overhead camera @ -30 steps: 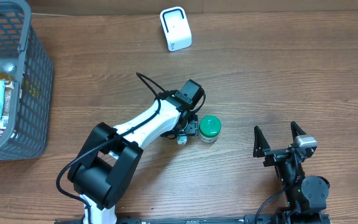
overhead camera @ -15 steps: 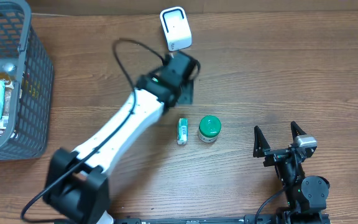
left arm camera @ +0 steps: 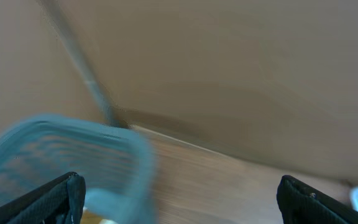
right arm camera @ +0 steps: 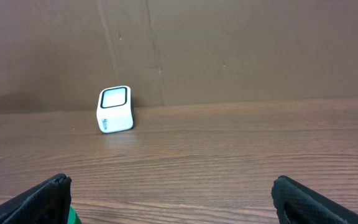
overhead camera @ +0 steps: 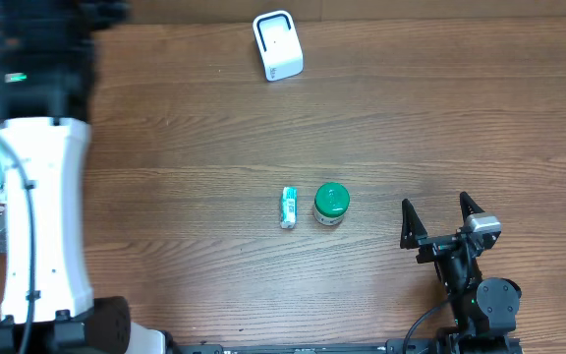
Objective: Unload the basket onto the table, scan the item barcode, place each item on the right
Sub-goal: 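Reach the left gripper into the grey basket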
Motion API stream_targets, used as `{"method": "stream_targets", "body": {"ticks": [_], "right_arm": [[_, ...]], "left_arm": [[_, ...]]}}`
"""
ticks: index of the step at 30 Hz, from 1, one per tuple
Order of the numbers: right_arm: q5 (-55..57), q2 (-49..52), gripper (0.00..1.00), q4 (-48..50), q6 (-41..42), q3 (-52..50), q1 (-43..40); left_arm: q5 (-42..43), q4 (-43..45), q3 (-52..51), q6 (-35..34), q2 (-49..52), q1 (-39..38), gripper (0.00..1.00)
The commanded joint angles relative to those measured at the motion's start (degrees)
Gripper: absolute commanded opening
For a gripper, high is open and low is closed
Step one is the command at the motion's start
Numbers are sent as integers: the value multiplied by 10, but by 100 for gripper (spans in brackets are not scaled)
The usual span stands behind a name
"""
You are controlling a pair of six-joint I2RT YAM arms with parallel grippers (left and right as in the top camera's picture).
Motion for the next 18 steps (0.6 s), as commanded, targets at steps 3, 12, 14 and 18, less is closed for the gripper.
{"method": "stream_targets", "body": {"ticks": [3,12,14,18], "right_arm": [[5,-4,100,2,0,-6,0],[5,-5,100,2,0,-6,0],[5,-5,100,2,0,-6,0],[5,-5,100,2,0,-6,0]], "left_arm": [[130,-1,9,15,25,138,100],[227,-66,9,13,133,251,100],[256,-78,9,13,156,267,99],[276,-99,9,14,191,282,100]]}}
